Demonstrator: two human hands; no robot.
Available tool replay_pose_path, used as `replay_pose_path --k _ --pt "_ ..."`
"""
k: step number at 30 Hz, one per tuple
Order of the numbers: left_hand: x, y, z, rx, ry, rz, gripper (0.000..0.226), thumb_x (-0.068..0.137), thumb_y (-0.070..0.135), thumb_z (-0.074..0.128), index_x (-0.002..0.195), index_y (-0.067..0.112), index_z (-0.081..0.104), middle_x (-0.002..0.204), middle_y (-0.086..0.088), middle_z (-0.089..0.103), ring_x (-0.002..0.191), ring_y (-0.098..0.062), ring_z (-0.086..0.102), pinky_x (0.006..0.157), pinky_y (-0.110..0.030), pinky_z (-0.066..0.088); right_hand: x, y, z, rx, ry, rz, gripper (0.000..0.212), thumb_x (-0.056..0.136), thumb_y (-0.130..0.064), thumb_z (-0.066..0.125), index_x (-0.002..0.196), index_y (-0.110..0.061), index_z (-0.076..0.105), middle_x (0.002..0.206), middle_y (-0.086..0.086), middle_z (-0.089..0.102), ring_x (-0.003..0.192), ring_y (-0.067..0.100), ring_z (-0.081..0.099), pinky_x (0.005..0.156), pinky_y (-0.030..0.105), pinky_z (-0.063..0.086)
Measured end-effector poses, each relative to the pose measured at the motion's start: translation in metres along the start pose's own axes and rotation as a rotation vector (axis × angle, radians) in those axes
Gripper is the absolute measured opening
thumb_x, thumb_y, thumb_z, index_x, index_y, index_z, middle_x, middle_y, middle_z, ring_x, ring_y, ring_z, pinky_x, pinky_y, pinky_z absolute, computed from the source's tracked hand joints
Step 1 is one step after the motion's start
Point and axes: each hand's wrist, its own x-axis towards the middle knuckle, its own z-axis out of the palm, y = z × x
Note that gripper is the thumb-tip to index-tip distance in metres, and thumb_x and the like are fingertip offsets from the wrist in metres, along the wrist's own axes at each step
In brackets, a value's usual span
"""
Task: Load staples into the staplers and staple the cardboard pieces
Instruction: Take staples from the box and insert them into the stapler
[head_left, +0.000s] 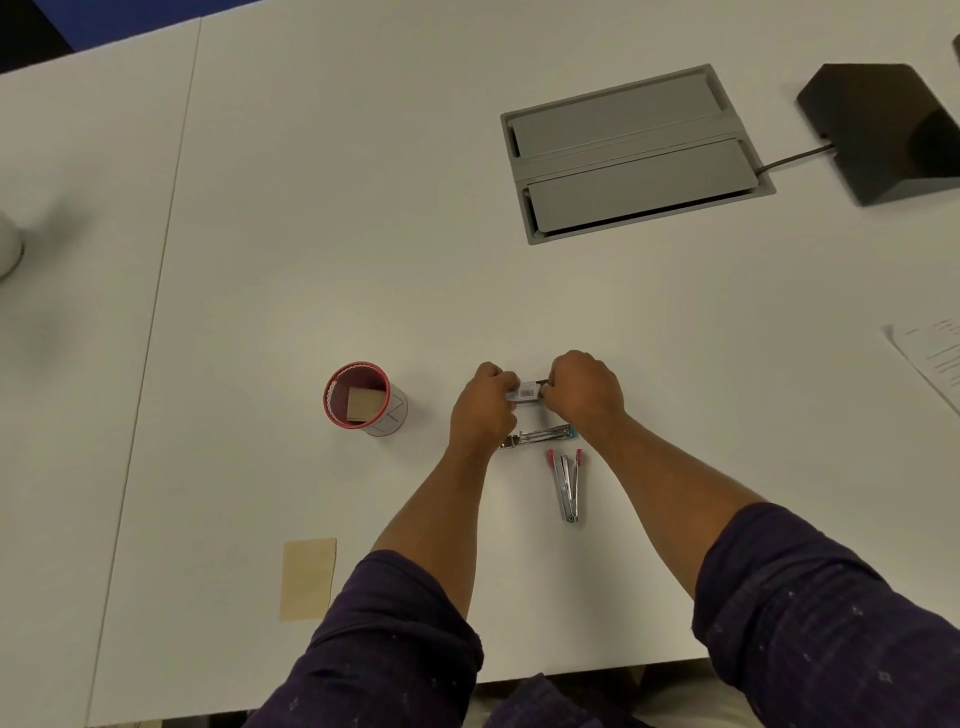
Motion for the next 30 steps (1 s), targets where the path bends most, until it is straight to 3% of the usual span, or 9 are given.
replay_pose_path --k 5,9,18,24,27,30 --pt "0.000 0.000 0.000 -0.003 0.000 0.000 0.035 0.080 -0.003 0.067 0.112 0.012 0.069 0.110 -0.005 0.056 0.089 -0.024 0.060 0.073 -0.038 0.056 0.001 0.003 0.001 0.135 -0.014 0.058 0.015 0.083 -0.021 0.071 0.093 -0.011 0.075 0.093 0.004 0.074 0.087 0.025 0.069 0.077 0.036 0.059" --pt "0.001 0.000 -0.001 0.001 -0.005 -0.005 0.036 0.080 -0.003 0.068 0.112 0.013 0.069 0.111 -0.004 0.055 0.088 -0.023 0.060 0.073 -0.039 0.056 0.003 0.008 0.002 0.253 -0.018 0.072 0.010 0.081 -0.017 0.076 0.083 -0.008 0.076 0.086 0.006 0.076 0.082 0.024 0.071 0.076 0.038 0.060" --pt "0.000 0.000 -0.001 0.008 -0.008 -0.010 0.039 0.080 -0.003 0.067 0.114 0.015 0.068 0.111 -0.001 0.054 0.090 -0.022 0.059 0.074 -0.037 0.056 0.003 0.019 -0.001 0.485 -0.025 0.051 0.007 0.076 -0.014 0.081 0.080 -0.010 0.076 0.074 -0.007 0.070 0.067 0.003 0.061 0.057 0.015 0.041" --pt "0.001 0.000 -0.001 0.010 -0.013 -0.011 0.038 0.080 -0.002 0.068 0.115 0.015 0.068 0.112 -0.003 0.055 0.092 -0.023 0.060 0.076 -0.038 0.056 0.001 0.024 -0.006 0.513 0.026 -0.031 0.008 0.075 -0.010 0.079 0.080 -0.014 0.075 0.077 -0.003 0.073 0.071 0.008 0.065 0.058 0.011 0.042" --pt "0.001 0.001 -0.001 0.009 -0.012 -0.011 0.038 0.080 -0.003 0.068 0.114 0.014 0.068 0.111 -0.003 0.055 0.091 -0.023 0.060 0.075 -0.037 0.056 0.001 0.029 -0.008 0.488 0.024 -0.099 0.010 0.079 -0.011 0.077 0.088 -0.017 0.078 0.077 0.001 0.073 0.071 0.011 0.064 0.062 0.020 0.048" --pt "0.001 0.000 -0.001 0.004 -0.010 -0.004 0.036 0.080 -0.003 0.067 0.113 0.013 0.069 0.111 -0.004 0.055 0.091 -0.024 0.060 0.075 -0.038 0.055 0.003 0.033 -0.012 0.423 -0.032 -0.155 0.010 0.084 -0.014 0.078 0.093 -0.015 0.081 0.085 0.003 0.077 0.083 0.015 0.069 0.077 0.029 0.056"
